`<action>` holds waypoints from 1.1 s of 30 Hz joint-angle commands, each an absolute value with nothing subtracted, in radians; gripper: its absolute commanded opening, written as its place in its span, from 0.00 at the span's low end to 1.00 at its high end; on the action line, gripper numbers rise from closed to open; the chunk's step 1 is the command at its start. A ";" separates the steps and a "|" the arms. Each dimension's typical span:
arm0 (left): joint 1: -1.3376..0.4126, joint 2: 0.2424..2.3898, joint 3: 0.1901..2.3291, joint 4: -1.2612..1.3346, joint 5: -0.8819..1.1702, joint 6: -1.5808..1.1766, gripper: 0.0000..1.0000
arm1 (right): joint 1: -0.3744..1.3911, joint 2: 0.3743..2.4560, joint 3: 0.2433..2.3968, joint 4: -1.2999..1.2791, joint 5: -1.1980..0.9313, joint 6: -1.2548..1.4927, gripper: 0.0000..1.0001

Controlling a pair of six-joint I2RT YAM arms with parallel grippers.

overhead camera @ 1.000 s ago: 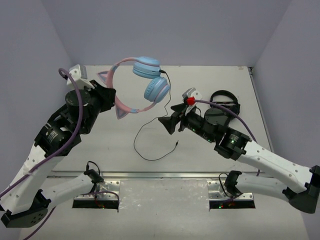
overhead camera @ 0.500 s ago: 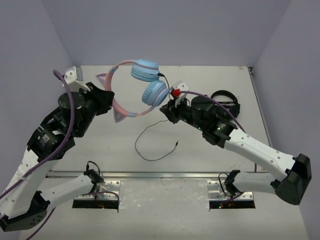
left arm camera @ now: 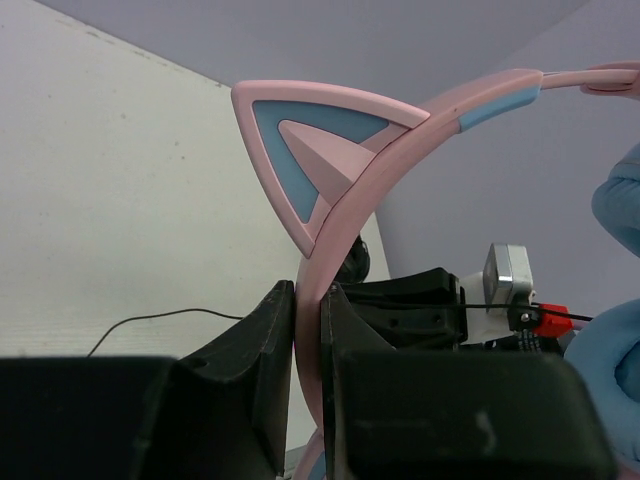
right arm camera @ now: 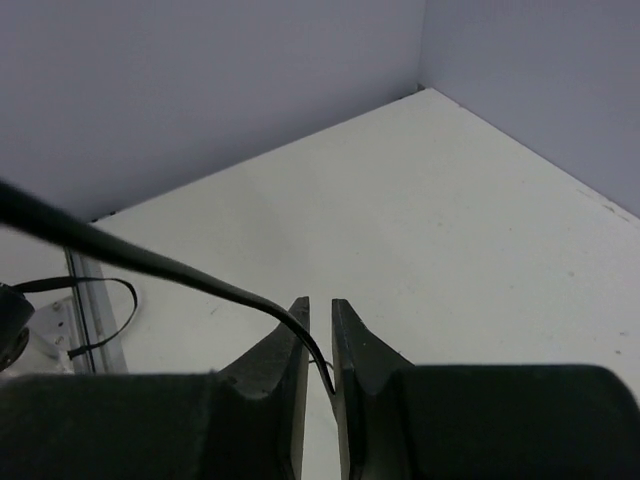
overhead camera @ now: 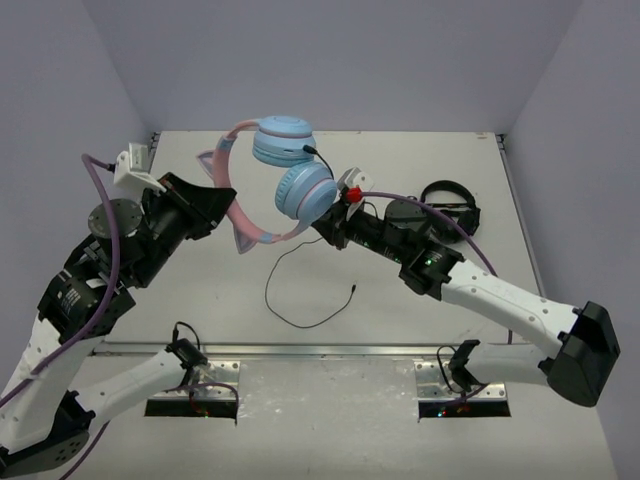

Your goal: Wrap the headphones

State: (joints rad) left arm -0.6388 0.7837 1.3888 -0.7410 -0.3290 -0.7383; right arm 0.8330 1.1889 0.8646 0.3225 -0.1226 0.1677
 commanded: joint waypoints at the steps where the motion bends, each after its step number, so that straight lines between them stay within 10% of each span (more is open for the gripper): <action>1: -0.630 0.744 1.379 -0.589 -0.316 -0.850 0.00 | 0.828 1.223 0.908 0.448 -0.198 0.211 0.15; 6: -0.630 0.721 1.376 -0.552 -0.347 -0.926 0.00 | 0.830 1.293 0.877 0.540 -0.294 0.305 0.01; 33: -0.630 0.802 1.298 -0.488 -0.917 -1.040 0.00 | 1.011 1.390 0.735 0.928 -0.454 0.642 0.14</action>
